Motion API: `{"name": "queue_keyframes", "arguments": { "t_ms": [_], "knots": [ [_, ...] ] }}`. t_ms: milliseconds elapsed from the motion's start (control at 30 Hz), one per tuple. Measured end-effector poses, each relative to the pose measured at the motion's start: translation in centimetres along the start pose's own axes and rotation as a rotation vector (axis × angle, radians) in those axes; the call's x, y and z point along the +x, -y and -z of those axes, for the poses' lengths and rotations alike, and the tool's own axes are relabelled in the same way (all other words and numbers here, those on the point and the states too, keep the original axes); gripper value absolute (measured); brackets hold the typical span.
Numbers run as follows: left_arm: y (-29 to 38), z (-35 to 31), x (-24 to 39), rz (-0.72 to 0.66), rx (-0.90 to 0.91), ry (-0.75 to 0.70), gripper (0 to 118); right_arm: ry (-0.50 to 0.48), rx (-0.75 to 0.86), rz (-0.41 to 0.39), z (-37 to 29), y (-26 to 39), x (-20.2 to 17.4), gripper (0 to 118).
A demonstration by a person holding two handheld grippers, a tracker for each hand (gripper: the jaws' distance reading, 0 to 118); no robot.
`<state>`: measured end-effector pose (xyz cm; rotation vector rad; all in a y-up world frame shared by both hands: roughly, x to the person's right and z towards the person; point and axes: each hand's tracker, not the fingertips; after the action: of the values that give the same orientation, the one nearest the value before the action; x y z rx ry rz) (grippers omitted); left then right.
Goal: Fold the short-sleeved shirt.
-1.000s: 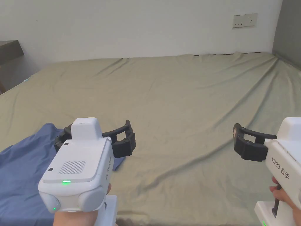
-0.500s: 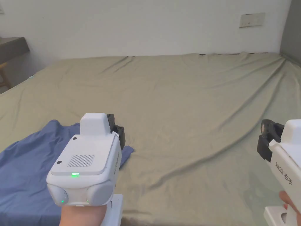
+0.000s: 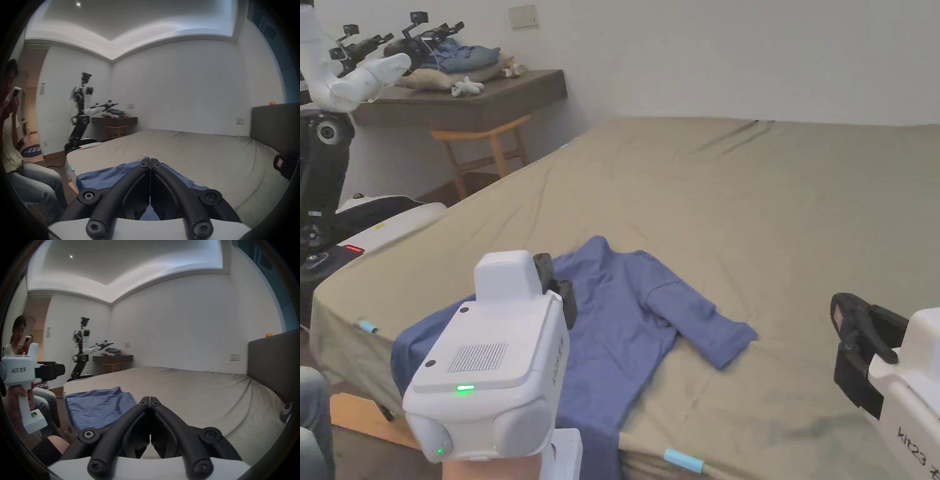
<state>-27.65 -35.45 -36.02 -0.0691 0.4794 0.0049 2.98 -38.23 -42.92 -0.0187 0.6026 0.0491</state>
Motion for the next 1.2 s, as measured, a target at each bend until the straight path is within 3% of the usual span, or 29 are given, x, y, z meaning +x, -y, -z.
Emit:
{"name": "queue_keyframes", "arguments": {
  "t_ms": [167,300,433,533,567,600,633,667,733,900,933,967,1033,1067,1133,1200],
  "knots": [
    [-0.3,1.3,-1.9,-0.019,-0.014,-0.035,0,-0.028,0.001,0.018,2.0,-0.1,-0.9,0],
    [0.3,5.0,-1.0,-0.035,-0.136,0.040,0,-0.021,-0.035,-0.002,3.2,0.3,0.8,0],
    [1.7,13.3,2.0,0.074,-0.272,0.152,0,-0.001,-0.075,-0.063,4.6,1.0,3.8,0],
    [4.0,21.7,4.6,0.030,-0.447,0.231,0,0.015,-0.125,-0.104,5.2,1.9,6.3,0],
    [5.0,24.8,5.6,0.009,-0.546,0.276,15,0.024,-0.151,-0.126,5.3,2.2,7.0,0],
    [6.1,27.0,6.3,-0.021,-0.594,0.290,66,0.034,-0.167,-0.142,5.3,2.5,7.7,0],
    [7.3,29.0,7.2,-0.069,-0.617,0.294,104,0.039,-0.189,-0.153,5.3,2.8,8.6,0],
    [8.3,30.7,8.0,-0.084,-0.668,0.263,118,0.047,-0.203,-0.154,5.3,3.0,9.3,0],
    [10.5,33.7,9.4,-0.099,-0.755,0.228,107,0.072,-0.227,-0.143,5.0,3.3,10.8,0],
    [14.0,35.7,11.3,-0.021,-0.879,0.158,93,0.116,-0.278,-0.114,4.2,3.8,13.6,0],
    [13.7,35.3,11.6,0.078,-0.830,0.079,83,0.117,-0.286,-0.108,4.1,3.9,14.0,0],
    [13.1,34.8,12.1,0.113,-0.776,0.132,75,0.117,-0.289,-0.102,3.9,3.9,14.2,0],
    [12.3,34.0,12.7,0.109,-0.766,0.147,10,0.123,-0.283,-0.105,3.4,3.9,14.7,0],
    [12.0,33.6,12.3,0.137,-0.751,0.084,2,0.125,-0.282,-0.104,3.1,3.8,14.9,0],
    [10.9,33.6,11.7,0.078,-0.783,0.167,2,0.126,-0.279,-0.075,2.2,3.6,15.4,0],
    [8.9,33.3,11.1,0.067,-0.751,0.149,2,0.137,-0.271,-0.057,0.8,3.1,15.8,0]
  ]
}}
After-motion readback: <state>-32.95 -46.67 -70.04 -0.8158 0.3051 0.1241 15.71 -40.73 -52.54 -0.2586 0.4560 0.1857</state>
